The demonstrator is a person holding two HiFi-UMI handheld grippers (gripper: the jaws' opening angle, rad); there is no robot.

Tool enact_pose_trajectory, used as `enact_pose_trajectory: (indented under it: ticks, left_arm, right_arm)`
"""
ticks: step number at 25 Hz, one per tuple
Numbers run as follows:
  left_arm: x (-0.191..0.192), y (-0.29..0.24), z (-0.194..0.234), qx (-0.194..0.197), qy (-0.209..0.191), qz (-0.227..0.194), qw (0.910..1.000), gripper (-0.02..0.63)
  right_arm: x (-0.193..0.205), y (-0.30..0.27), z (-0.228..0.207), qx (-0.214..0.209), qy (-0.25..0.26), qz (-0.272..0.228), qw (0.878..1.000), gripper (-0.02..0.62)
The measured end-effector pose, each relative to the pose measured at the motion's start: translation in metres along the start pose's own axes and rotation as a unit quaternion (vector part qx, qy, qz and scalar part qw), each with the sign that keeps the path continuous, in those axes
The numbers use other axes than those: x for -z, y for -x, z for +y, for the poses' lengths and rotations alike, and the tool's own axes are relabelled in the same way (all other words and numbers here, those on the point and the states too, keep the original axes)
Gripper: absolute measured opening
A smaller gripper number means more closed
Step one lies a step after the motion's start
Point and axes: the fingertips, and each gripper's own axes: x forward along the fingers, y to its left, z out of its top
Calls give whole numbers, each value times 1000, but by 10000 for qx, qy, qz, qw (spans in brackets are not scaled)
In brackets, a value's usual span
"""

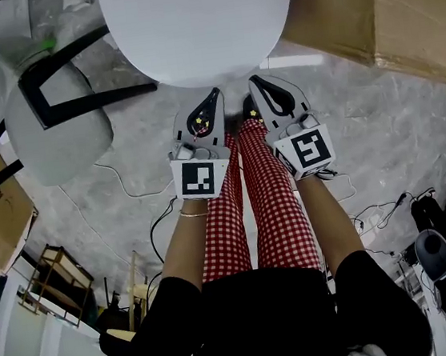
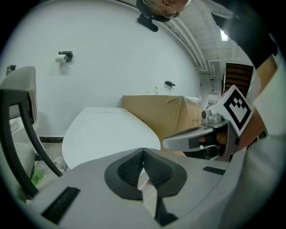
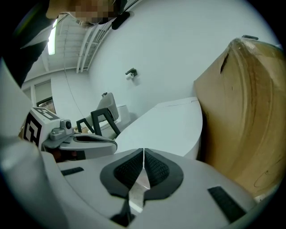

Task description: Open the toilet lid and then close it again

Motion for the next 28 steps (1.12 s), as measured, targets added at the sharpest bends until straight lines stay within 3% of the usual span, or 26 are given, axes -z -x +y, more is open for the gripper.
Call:
enact_pose_trajectory:
  ticks: [12,28]
  left_arm:
    - [22,-10,-6,258,-11,27,9997,3]
    - [29,-14,1,253,37,99,9996,3]
  right_arm:
    - [33,-10,-4,20,-40,379,9993,21]
    - [48,-23,-11,167,26,630,9979,21]
